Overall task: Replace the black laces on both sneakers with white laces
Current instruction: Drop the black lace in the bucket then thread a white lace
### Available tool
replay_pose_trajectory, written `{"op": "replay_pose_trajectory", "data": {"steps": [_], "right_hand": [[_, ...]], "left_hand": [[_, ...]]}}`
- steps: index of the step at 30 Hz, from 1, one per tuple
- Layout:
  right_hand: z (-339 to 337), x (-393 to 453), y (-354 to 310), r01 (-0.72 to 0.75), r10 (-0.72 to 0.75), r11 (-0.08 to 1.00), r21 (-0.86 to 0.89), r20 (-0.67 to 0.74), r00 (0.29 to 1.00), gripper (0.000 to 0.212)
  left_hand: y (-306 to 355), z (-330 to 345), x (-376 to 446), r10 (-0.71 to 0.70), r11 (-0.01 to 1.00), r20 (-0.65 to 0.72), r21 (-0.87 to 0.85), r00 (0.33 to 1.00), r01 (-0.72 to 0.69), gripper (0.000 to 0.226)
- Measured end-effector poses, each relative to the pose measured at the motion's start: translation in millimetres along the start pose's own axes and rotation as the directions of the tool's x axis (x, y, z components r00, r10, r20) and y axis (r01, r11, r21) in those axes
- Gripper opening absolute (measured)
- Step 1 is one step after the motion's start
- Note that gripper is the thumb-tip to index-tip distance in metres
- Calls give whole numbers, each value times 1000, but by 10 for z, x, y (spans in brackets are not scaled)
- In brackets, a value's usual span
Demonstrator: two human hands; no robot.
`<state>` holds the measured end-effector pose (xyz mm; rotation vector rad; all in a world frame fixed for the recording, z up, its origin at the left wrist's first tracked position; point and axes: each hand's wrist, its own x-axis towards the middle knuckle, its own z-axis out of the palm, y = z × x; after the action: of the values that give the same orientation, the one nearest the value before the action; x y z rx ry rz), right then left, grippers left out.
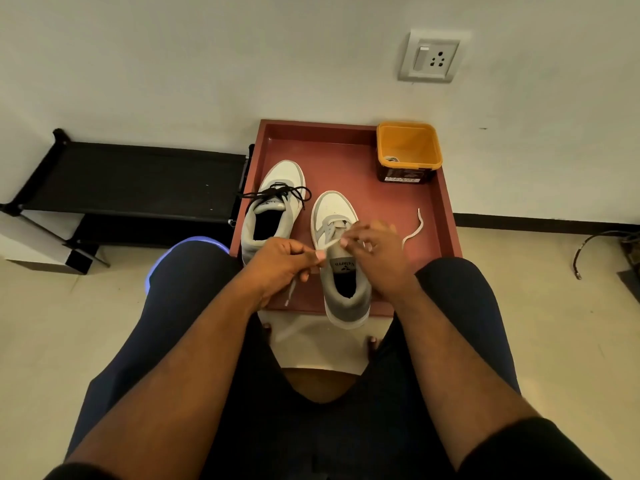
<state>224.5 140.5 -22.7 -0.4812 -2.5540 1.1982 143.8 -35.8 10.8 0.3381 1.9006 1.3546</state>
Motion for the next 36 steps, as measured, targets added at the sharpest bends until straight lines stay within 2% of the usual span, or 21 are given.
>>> {"op": "replay_pose_trajectory", "data": {"steps": [2, 4, 5, 7, 8, 9, 11, 13, 16, 19, 21, 24, 26, 28, 30, 31, 34, 36], "right_hand": [[-108, 61, 122, -147, 149, 989, 21, -175, 973, 14], [-201, 83, 187, -252, 233, 965, -71, -204, 951, 18], [-201, 78, 170, -227, 207, 965, -131, -152, 966, 25], [-121, 41, 66, -17, 19, 984, -175, 7, 1000, 47], [-52, 19, 22, 78, -69, 988, -134, 71, 995, 51], [1, -12, -38, 109, -101, 992, -62, 112, 988, 47], [41, -21, -114, 20, -29, 997, 69, 124, 992, 25], [13, 13, -101, -23, 18, 997, 74, 59, 998, 13], [-28, 61, -62, 35, -34, 999, -8, 101, 994, 21], [48, 59, -52, 37, -46, 998, 45, 212, 976, 40], [93, 82, -45, -6, -18, 991, 132, 183, 983, 28], [90, 190, 19, -81, 73, 968, 238, 41, 996, 14], [76, 289, 100, -109, 120, 978, 180, -50, 992, 12], [89, 388, 164, -146, 154, 986, 78, -111, 982, 11], [131, 480, 185, -186, 182, 982, -23, -122, 976, 12], [163, 514, 186, -201, 191, 975, -92, -106, 976, 13], [246, 569, 180, -239, 231, 934, -264, -62, 971, 14], [285, 569, 182, -258, 252, 916, -306, -61, 966, 14]], "left_hand": [[-5, -81, 30, 28, 1000, -68, 4, 997, -28, 18], [-10, -119, 56, 63, 998, -100, 35, 993, -59, 18], [-11, -112, 67, 71, 996, -97, 59, 993, -66, 18], [-29, -51, 100, 76, 991, -66, 113, 995, -69, 19], [-31, -14, 111, 83, 988, -39, 133, 996, -77, 19], [-27, 22, 115, 88, 987, -16, 138, 996, -84, 19], [-17, 41, 144, 82, 993, -34, 83, 996, -79, 16], [10, 18, 169, 76, 997, -100, 15, 992, -75, 14], [9, 11, 226, 88, 996, -135, 43, 987, -83, 13], [1, 54, 276, 104, 993, -72, 71, 992, -99, 17], [4, 81, 324, 115, 992, -77, 61, 990, -111, 26], [-52, 103, 473, 109, 994, -227, 27, 968, -106, 41], [-97, 148, 597, 128, 989, -298, 103, 946, -101, 38], [-138, 235, 683, 131, 972, -237, 221, 963, -78, 37], [-193, 315, 753, 85, 970, -183, 239, 979, -39, 51], [-223, 342, 792, 64, 979, -189, 204, 980, -25, 48], [-248, 343, 836, -80, 994, -166, -86, 983, 67, 22], [-232, 324, 844, -133, 976, -127, -190, 983, 107, 26]]}}
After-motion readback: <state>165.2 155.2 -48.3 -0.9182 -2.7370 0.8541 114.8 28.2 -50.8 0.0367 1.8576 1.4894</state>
